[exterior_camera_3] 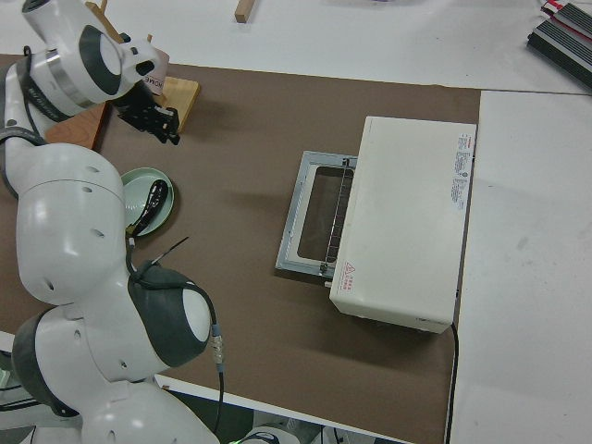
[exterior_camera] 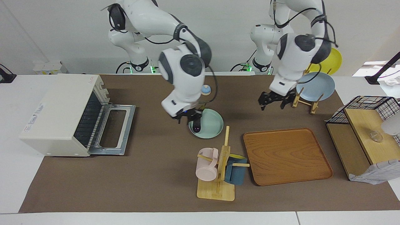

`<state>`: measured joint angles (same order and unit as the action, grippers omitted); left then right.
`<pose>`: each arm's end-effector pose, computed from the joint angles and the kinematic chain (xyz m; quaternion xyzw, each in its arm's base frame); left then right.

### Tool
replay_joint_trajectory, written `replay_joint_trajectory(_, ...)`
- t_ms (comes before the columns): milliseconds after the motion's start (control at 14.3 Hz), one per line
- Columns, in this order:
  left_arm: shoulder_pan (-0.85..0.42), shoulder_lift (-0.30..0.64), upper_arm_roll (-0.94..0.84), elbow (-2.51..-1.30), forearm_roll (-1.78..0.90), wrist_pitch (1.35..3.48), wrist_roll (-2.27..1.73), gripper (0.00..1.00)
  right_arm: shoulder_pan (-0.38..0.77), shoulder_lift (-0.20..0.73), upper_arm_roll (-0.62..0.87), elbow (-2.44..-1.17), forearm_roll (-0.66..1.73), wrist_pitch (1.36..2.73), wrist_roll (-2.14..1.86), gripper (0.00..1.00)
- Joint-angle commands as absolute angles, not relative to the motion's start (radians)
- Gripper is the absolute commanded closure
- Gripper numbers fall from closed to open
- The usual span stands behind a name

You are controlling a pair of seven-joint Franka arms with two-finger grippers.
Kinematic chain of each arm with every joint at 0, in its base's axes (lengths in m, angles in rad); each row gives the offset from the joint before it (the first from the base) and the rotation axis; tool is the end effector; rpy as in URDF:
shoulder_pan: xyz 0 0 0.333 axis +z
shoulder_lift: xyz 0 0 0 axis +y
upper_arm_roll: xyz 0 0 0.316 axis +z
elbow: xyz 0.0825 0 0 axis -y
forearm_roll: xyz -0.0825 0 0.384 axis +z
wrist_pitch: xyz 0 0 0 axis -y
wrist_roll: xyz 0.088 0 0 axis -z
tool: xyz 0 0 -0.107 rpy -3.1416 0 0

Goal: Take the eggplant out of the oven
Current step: 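Move the right gripper to the oven door while the left gripper reaches the eggplant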

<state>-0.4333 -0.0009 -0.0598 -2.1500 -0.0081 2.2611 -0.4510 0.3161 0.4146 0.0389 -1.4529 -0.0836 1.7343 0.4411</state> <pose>0.4829 -0.2597 0.4118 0.9983 -0.0186 0.0484 0.0283 0.6296 0.2212 0.4382 0.9967 -0.0345 -0.0484 0.0559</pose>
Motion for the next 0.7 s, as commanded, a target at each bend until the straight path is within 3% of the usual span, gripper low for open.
replay_joint_trajectory(0, -0.546, 0.152, -0.040, -2.129, -0.006, 2.439, -0.560, 0.00, 0.194, 0.266, 0.058, -1.898, -0.087, 2.018, 0.356, 1.00)
replay_joint_trajectory(490, -0.592, 0.258, -0.041, -2.105, -0.008, 2.493, -0.564, 0.01, 0.106, 0.275, 0.058, -2.028, -0.279, 2.114, 0.244, 1.00)
replay_joint_trajectory(629, -0.607, 0.261, -0.041, -2.012, -0.018, 2.417, -0.587, 0.01, 0.106, 0.273, 0.057, -2.022, -0.333, 2.097, 0.206, 1.00)
